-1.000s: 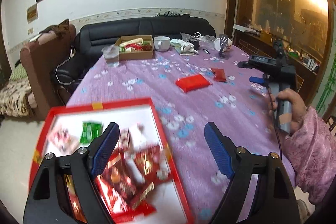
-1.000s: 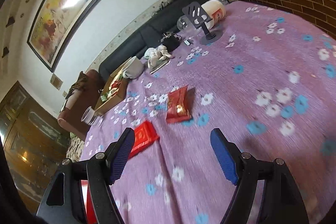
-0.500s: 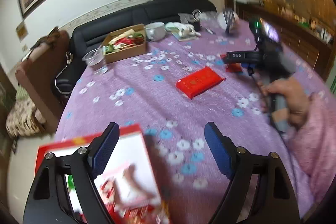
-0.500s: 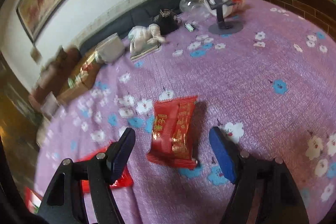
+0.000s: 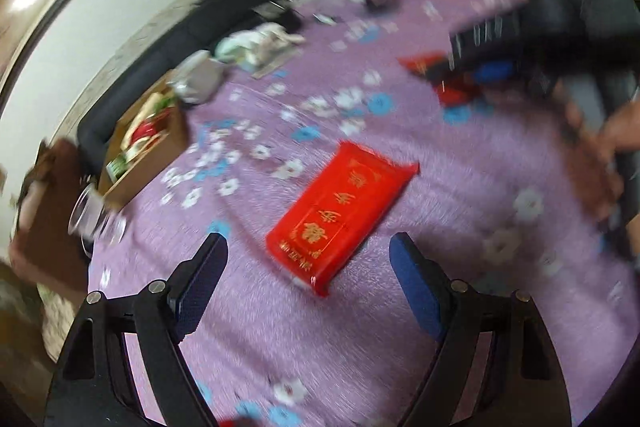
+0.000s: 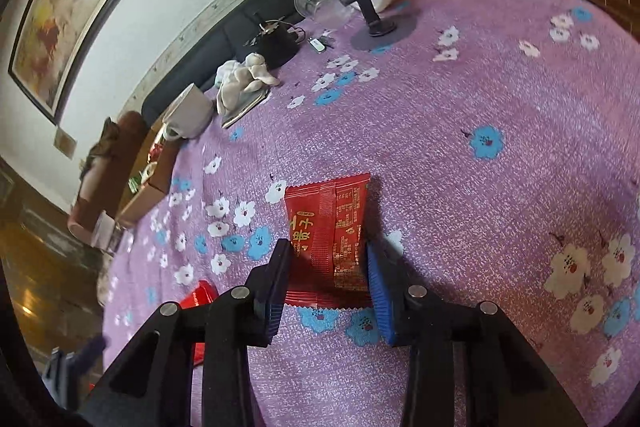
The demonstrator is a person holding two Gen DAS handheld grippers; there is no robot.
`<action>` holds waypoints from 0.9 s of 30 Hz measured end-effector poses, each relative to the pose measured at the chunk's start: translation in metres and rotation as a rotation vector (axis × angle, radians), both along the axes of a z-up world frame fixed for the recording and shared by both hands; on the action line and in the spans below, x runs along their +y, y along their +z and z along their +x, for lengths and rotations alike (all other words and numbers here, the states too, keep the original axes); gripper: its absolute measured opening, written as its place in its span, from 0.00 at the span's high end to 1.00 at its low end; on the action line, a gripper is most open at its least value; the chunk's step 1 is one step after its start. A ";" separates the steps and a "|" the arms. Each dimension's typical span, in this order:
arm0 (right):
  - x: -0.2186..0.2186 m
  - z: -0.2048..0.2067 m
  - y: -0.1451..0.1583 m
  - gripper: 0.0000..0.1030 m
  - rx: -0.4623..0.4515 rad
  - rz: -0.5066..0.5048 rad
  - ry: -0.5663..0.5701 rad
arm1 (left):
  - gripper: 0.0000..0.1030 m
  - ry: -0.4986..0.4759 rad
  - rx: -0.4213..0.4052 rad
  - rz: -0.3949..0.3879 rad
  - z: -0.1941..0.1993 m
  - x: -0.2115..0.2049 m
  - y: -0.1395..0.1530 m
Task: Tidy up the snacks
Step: 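Grasp the large red gold-printed packet with the left tool while the right tool grasps a small red packet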
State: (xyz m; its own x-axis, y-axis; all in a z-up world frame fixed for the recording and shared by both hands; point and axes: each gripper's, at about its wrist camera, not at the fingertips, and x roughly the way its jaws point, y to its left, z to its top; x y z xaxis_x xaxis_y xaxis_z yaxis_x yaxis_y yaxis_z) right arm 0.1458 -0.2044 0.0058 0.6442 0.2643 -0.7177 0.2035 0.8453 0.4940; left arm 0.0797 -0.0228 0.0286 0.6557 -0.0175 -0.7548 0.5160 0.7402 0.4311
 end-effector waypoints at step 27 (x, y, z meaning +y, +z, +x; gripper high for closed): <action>-0.006 -0.001 0.001 0.63 0.003 0.096 -0.007 | 0.56 -0.011 0.303 -0.222 0.033 -0.004 -0.015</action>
State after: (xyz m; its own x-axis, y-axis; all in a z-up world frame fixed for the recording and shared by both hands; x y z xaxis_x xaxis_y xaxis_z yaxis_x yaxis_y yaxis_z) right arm 0.1452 -0.2101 0.0065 0.6440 0.3273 -0.6915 0.2112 0.7928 0.5718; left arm 0.1124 -0.0269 0.0135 0.4017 -0.2083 -0.8918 0.6038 0.7924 0.0868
